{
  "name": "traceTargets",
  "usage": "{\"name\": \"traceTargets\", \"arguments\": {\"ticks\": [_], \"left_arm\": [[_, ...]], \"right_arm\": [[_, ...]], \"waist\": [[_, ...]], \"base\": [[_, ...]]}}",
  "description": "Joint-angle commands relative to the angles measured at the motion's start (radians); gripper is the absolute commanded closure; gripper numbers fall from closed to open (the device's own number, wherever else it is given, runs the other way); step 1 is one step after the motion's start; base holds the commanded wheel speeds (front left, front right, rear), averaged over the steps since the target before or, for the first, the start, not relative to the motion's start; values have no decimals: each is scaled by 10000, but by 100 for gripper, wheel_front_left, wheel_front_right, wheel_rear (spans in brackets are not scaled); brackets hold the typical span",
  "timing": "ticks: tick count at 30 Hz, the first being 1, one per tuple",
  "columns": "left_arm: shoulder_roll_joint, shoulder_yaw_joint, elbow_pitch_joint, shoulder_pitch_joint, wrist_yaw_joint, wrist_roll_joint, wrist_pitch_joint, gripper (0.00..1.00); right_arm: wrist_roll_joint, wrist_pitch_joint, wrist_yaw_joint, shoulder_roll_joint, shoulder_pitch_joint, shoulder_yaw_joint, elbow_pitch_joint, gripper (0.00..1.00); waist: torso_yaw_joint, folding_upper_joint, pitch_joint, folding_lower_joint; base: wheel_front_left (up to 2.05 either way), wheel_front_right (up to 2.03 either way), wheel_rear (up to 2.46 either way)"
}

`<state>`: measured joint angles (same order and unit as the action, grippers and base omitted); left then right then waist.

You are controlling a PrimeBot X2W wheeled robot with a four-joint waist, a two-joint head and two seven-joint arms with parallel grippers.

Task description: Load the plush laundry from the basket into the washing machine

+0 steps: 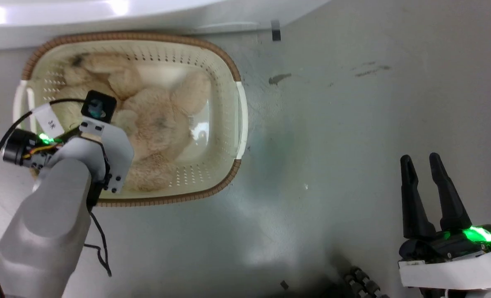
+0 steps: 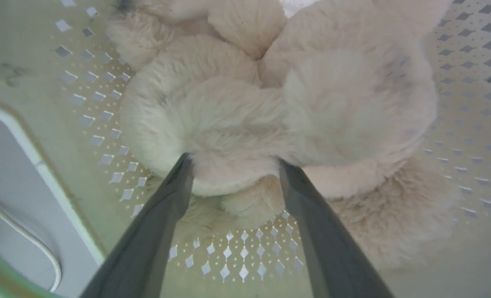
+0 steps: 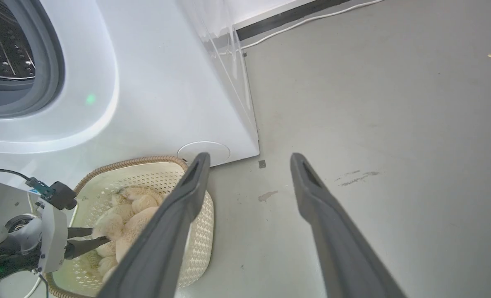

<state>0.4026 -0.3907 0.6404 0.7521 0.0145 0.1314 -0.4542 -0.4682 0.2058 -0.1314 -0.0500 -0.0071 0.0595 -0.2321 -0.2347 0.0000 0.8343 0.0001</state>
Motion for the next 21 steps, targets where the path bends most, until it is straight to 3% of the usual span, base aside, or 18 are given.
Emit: {"name": "traceTargets", "arguments": {"ticks": [1, 11, 14, 15, 16, 21], "left_arm": [[133, -121, 132, 287, -24, -53, -70, 0], [624, -676, 666, 1508, 514, -104, 271, 0], [702, -812, 949, 1767, 473, 13, 69, 0], [728, -848, 1038, 1864, 475, 57, -22, 71], [753, -901, 1103, 1961, 453, 89, -90, 100], [854, -1150, 1446, 2413, 400, 288, -720, 100]], "right_arm": [[-127, 101, 6, -2, 66, 21, -99, 0], [-758, 351, 7, -2, 120, 196, -430, 0], [-895, 414, 7, -2, 118, 248, -512, 0], [-941, 435, 7, -2, 115, 255, -537, 0], [-988, 455, 7, -2, 107, 261, -559, 0], [-1246, 559, 7, -2, -117, 395, -574, 0]], "waist": [[-60, 0, 168, -1], [-306, 0, 1241, -1], [-364, 0, 1492, -1], [-378, 0, 1579, -1], [-389, 0, 1672, -1], [-443, 0, 2107, -1]], "base": [[0, 0, 0], [0, 0, 0], [0, 0, 0], [0, 0, 0], [0, 0, 0], [0, 0, 0]]}}
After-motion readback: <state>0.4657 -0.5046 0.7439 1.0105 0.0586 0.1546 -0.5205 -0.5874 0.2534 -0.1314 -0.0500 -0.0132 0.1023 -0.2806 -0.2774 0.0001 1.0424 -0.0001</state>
